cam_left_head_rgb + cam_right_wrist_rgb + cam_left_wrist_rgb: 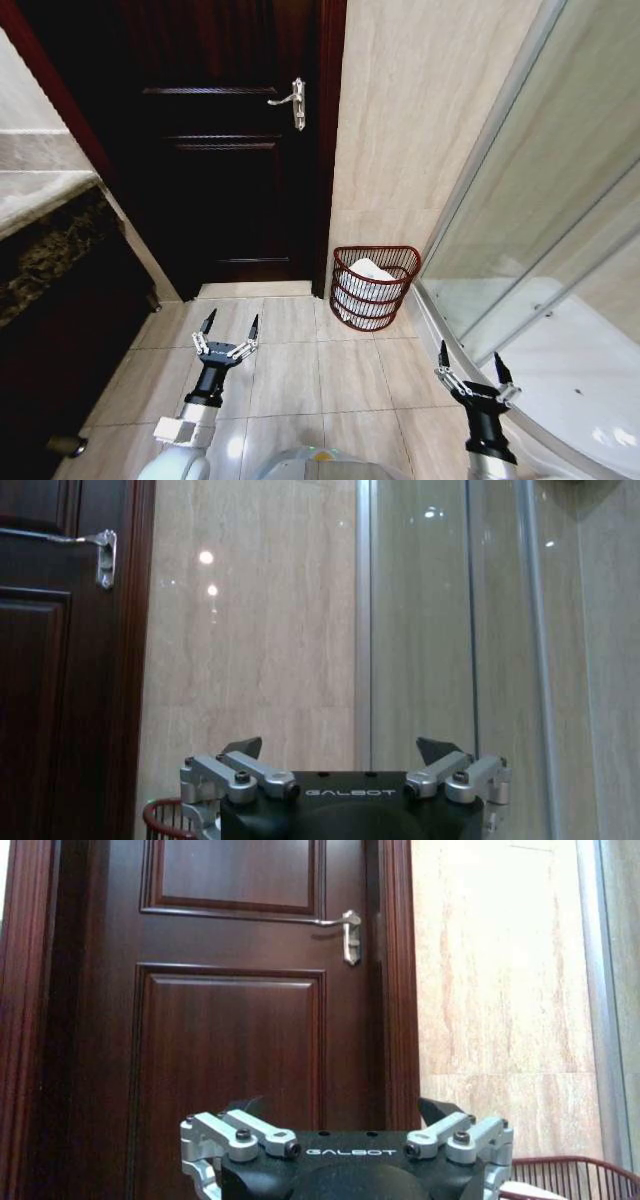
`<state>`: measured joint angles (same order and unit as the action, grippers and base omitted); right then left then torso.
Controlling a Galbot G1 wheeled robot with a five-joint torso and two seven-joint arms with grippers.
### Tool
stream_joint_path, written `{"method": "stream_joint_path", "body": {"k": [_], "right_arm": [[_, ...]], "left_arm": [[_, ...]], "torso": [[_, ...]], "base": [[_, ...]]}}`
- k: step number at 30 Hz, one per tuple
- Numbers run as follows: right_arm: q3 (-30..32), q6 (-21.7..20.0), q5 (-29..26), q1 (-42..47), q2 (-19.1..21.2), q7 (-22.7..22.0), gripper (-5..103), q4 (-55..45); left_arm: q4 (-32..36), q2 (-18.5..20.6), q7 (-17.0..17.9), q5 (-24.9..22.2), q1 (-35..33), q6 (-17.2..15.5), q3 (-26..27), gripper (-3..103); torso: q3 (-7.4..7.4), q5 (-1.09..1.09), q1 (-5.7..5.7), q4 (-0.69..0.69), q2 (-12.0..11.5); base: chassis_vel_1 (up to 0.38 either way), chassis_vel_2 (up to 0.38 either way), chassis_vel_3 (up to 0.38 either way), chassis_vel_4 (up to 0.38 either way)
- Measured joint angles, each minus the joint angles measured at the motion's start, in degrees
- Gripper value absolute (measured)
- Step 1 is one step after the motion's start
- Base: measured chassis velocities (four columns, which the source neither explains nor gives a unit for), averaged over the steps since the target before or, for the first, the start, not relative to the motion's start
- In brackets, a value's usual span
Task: Discard the used towel into the hamper.
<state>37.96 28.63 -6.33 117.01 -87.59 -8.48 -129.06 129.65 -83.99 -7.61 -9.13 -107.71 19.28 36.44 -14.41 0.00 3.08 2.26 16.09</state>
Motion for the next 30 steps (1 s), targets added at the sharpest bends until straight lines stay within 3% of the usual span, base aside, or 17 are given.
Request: {"method": "stream_joint_path", "body": {"k": [20,30], "right_arm": [[0.4,0.6,-0.2,0.2,0.0,1.1,100,-0.1],[0.7,0.6,-0.4,0.2,0.0,1.1,100,-0.4]], "left_arm": [[0.3,0.0,0.5,-0.1,-0.3,-0.2,-0.1,100],[0.5,0.1,0.7,0.0,0.0,-0.5,-0.1,100]], "torso": [[0.07,0.0,-0.03,0.0,-0.1],[1.53,0.0,-0.73,0.0,-2.3]], "base": [[0.0,0.0,0.0,0.0],[0.0,0.0,0.0,0.0]]}}
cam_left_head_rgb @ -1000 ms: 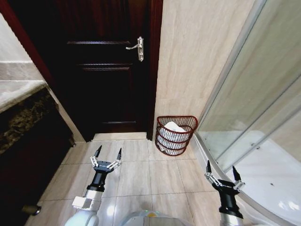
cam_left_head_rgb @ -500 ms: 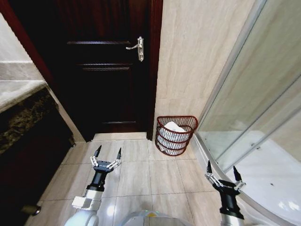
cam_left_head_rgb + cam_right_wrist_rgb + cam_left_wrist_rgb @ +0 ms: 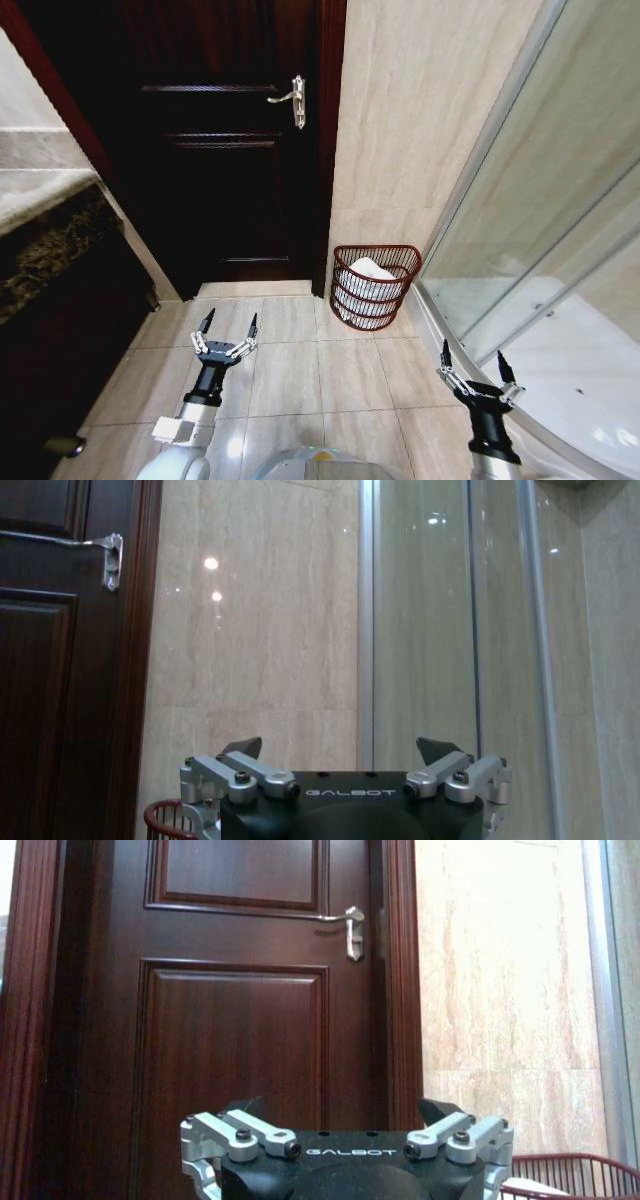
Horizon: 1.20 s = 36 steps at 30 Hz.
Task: Discard the used towel into the hamper.
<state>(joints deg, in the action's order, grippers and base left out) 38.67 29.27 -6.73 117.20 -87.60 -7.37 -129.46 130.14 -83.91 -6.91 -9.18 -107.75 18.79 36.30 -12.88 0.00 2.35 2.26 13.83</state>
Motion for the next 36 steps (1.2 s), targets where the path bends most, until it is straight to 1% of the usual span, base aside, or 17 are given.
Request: {"method": "stream_joint_path", "body": {"k": [3,9,15,16,18,20,22,23,26,32,34,36], "right_arm": [[0.0,0.0,0.0,0.1,-0.1,0.0,100,0.0],[-0.2,0.0,0.1,0.1,-0.1,0.1,100,0.0],[-0.3,0.0,0.2,0.0,-0.2,0.3,100,0.1],[-0.3,0.0,0.2,0.0,-0.2,0.3,100,0.1],[-0.4,0.0,0.2,-0.1,-0.2,0.3,100,0.3],[-0.4,0.0,0.2,-0.1,-0.2,0.3,100,0.4],[-0.4,-0.1,0.2,-0.3,-0.1,0.8,100,0.5],[-0.4,-0.1,0.2,-0.3,-0.1,0.8,100,0.5],[-0.3,-0.5,0.2,-0.7,-0.2,1.1,100,0.4],[-0.5,-0.9,0.3,-1.0,-0.5,1.3,100,0.7],[-0.6,-0.9,0.4,-1.0,-0.5,1.3,100,1.0],[-0.7,-1.0,0.4,-1.1,-0.5,1.3,100,1.0]], "left_arm": [[-0.2,0.0,0.0,0.0,0.0,0.0,0.0,100],[-0.4,0.1,0.1,-0.1,-0.1,0.2,0.2,100],[-0.7,0.1,0.1,-0.1,0.1,0.3,0.1,100],[-0.7,0.1,0.1,-0.1,0.1,0.3,0.1,100],[-1.0,0.1,0.1,-0.1,0.1,0.3,0.1,100],[-1.1,0.1,0.1,-0.2,0.2,0.3,0.1,100],[-1.3,0.1,0.1,-0.3,0.2,0.3,0.0,100],[-1.3,0.1,0.1,-0.3,0.2,0.3,0.0,100],[-1.6,0.1,0.2,-0.4,0.3,0.3,0.0,100],[-2.4,0.0,1.2,-0.5,0.6,1.0,-0.2,100],[-3.0,-0.2,1.4,-1.3,1.2,2.0,-0.4,100],[-3.0,-0.3,1.5,-2.1,1.4,2.1,-0.7,100]], "torso": [[0.69,0.0,-0.3,0.0,-1.0],[1.51,0.0,-0.66,0.0,-2.2],[2.81,0.0,-1.09,0.0,-3.9],[2.81,0.0,-1.09,0.0,-3.9],[3.35,0.0,-1.25,0.0,-4.6],[3.51,0.0,-1.31,0.0,-4.8],[4.12,0.0,-1.5,0.0,-5.6],[4.12,0.0,-1.5,0.0,-5.6],[4.78,0.0,-1.72,0.0,-6.5],[5.65,0.0,-2.1,0.0,-7.8],[6.06,0.0,-2.25,0.0,-8.3],[6.17,0.0,-2.28,0.0,-8.5]], "base": [[0.0,0.0,0.0,0.0],[0.0,0.0,0.0,0.0],[0.0,0.0,0.0,0.0],[0.0,0.0,0.0,0.0],[0.0,0.0,0.0,0.0],[0.0,0.0,0.0,0.0],[0.0,0.0,0.0,0.0],[0.0,0.0,0.0,0.0],[0.0,0.0,0.0,0.0],[0.0,0.0,0.0,0.0],[0.0,0.0,0.0,0.0],[0.0,0.0,0.0,0.0]]}}
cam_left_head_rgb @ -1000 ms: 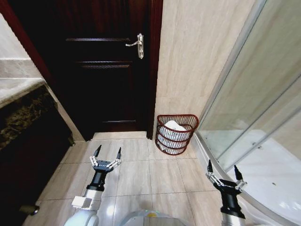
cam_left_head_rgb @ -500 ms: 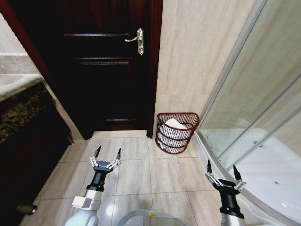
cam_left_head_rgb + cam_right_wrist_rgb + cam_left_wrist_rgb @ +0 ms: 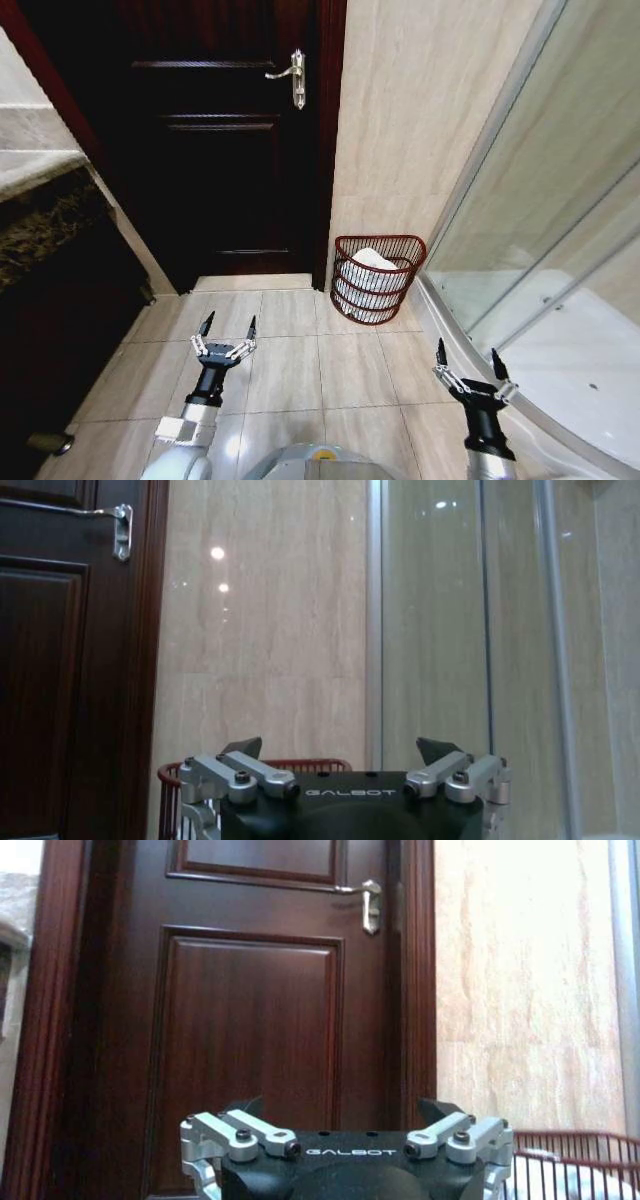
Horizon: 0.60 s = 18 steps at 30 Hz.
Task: Discard the used towel into the hamper.
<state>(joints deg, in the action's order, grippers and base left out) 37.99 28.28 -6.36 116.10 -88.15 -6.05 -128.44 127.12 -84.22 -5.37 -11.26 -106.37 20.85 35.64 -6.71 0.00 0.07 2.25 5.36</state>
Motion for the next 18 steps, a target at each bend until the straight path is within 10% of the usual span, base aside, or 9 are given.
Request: {"method": "stream_joint_path", "body": {"k": [18], "right_arm": [[-0.2,-0.8,0.1,-0.5,-0.8,0.2,100,0.0]], "left_arm": [[0.2,0.3,2.2,-0.8,0.0,-1.1,-0.2,100]], "torso": [[-0.04,0.0,-0.03,0.0,0.0]], "base": [[-0.002,-0.003,-0.002,-0.003]]}}
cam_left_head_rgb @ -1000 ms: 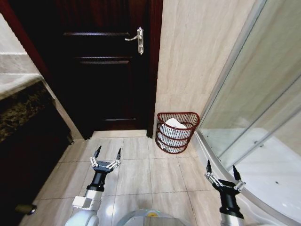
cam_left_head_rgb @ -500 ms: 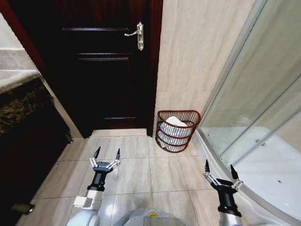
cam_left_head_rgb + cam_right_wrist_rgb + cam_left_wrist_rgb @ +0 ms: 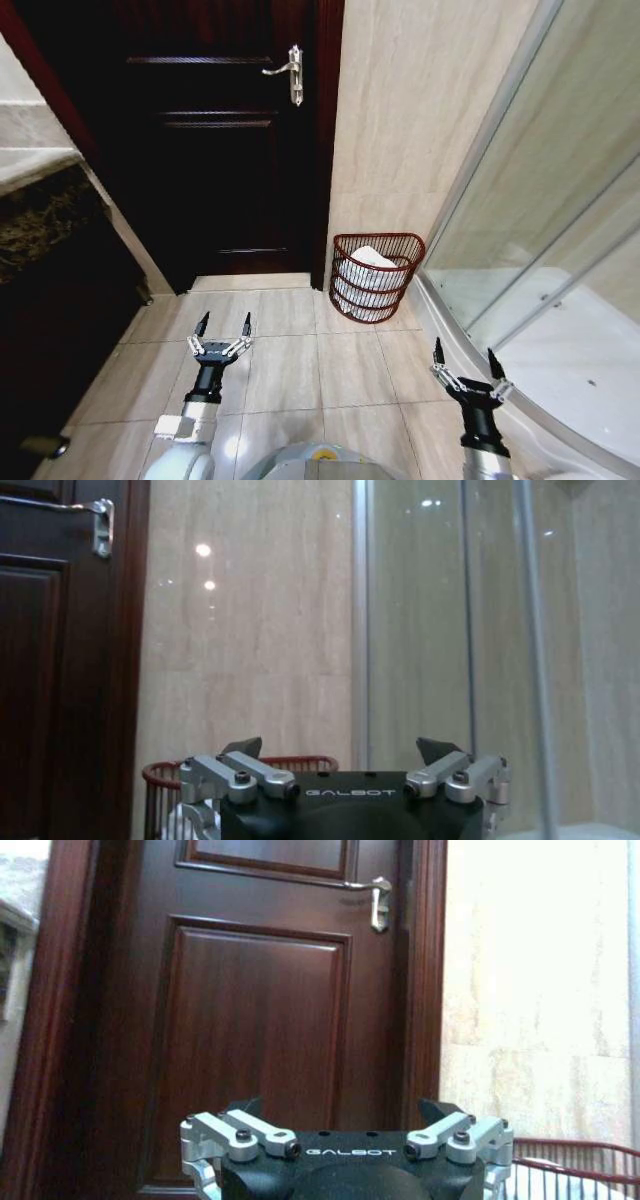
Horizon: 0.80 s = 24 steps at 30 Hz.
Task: Discard the used towel into the hamper.
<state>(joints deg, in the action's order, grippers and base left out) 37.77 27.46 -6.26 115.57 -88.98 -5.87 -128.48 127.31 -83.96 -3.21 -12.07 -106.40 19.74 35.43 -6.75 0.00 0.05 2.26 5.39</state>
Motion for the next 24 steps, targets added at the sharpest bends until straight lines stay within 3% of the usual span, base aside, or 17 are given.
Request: {"method": "stream_joint_path", "body": {"k": [24], "right_arm": [[-0.5,1.2,0.4,1.3,-0.4,-0.4,100,-0.6]], "left_arm": [[0.2,0.4,-0.9,-0.2,-0.1,-0.1,0.0,100]], "torso": [[-0.18,0.0,0.08,-0.01,0.2]], "base": [[-0.093,-0.094,-0.094,-0.093]]}}
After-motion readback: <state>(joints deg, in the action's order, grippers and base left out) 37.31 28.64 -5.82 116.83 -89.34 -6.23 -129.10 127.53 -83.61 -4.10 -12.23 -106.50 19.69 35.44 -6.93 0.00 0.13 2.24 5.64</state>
